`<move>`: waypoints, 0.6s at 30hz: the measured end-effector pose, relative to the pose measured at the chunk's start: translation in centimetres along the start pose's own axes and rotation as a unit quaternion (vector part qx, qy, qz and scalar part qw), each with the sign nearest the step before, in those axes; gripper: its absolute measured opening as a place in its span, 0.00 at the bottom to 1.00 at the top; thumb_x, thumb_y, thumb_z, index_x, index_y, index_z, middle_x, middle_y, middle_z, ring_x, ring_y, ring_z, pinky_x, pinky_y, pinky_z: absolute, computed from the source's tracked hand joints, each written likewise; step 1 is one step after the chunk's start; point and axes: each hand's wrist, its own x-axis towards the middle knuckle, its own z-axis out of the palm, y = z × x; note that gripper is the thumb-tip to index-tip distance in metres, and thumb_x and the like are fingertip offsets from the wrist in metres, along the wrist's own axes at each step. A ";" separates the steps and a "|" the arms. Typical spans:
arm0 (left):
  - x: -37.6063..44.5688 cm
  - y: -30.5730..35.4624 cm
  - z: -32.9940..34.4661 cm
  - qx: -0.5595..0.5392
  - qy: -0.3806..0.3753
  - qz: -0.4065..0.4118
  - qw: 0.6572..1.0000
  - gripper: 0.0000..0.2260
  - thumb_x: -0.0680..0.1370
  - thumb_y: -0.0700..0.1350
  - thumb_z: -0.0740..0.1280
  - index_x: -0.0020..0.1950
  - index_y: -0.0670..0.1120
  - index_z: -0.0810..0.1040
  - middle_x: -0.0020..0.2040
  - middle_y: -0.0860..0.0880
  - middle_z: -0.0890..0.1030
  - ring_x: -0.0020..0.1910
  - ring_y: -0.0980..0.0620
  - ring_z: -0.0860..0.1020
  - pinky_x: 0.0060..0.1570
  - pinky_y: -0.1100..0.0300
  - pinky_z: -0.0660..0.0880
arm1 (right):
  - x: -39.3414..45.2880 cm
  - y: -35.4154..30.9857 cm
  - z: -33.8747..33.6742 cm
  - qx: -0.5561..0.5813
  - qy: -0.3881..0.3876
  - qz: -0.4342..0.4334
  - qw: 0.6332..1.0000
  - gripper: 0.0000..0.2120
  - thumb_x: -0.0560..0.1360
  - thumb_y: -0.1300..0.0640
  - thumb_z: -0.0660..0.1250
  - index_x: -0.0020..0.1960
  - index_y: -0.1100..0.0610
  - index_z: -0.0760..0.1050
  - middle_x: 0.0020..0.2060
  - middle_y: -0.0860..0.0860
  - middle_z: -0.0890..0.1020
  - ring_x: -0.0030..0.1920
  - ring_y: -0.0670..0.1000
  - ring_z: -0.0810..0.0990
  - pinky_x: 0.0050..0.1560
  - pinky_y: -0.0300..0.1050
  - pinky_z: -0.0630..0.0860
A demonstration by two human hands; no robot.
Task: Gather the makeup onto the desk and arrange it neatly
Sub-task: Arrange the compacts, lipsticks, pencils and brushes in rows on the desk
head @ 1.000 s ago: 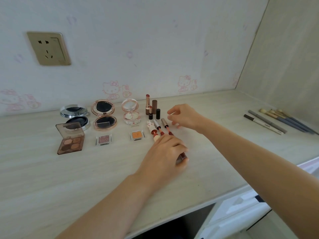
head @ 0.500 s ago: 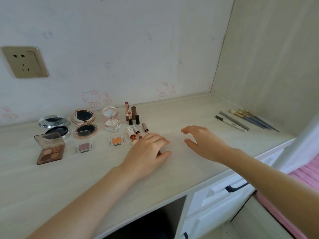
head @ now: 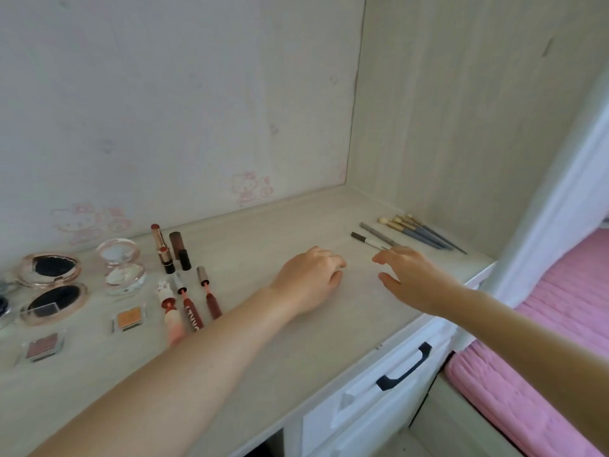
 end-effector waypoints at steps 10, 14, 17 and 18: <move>11.3 0.3 2.9 -0.072 0.057 -0.041 0.995 0.12 0.80 0.44 0.58 0.58 0.45 0.79 0.55 0.44 0.78 0.57 0.43 0.73 0.54 0.49 0.73 | 3.3 6.4 -1.0 -0.054 0.042 0.059 0.996 0.13 0.78 0.55 0.60 0.61 0.54 0.75 0.58 0.53 0.78 0.58 0.57 0.76 0.55 0.51 0.76; 14.9 -0.7 3.8 -0.086 0.030 -0.095 0.991 0.16 0.81 0.45 0.57 0.67 0.45 0.73 0.64 0.44 0.75 0.65 0.43 0.69 0.62 0.50 0.70 | 4.7 7.6 -0.8 -0.018 0.009 0.098 0.995 0.14 0.78 0.53 0.59 0.61 0.54 0.76 0.57 0.53 0.78 0.57 0.56 0.76 0.56 0.52 0.76; 16.8 -1.4 4.4 -0.078 0.002 -0.109 0.991 0.18 0.81 0.45 0.57 0.71 0.45 0.69 0.67 0.43 0.73 0.67 0.42 0.68 0.65 0.51 0.67 | 5.4 7.9 -0.6 -0.008 -0.002 0.113 0.994 0.13 0.78 0.50 0.59 0.54 0.53 0.78 0.51 0.51 0.79 0.52 0.55 0.77 0.53 0.51 0.76; 17.3 -1.7 4.6 -0.076 -0.008 -0.108 0.991 0.18 0.81 0.45 0.57 0.71 0.44 0.69 0.68 0.43 0.73 0.68 0.42 0.68 0.66 0.52 0.66 | 5.6 7.8 -0.5 -0.011 -0.004 0.112 0.994 0.13 0.78 0.49 0.59 0.52 0.53 0.79 0.49 0.51 0.79 0.51 0.55 0.77 0.52 0.51 0.76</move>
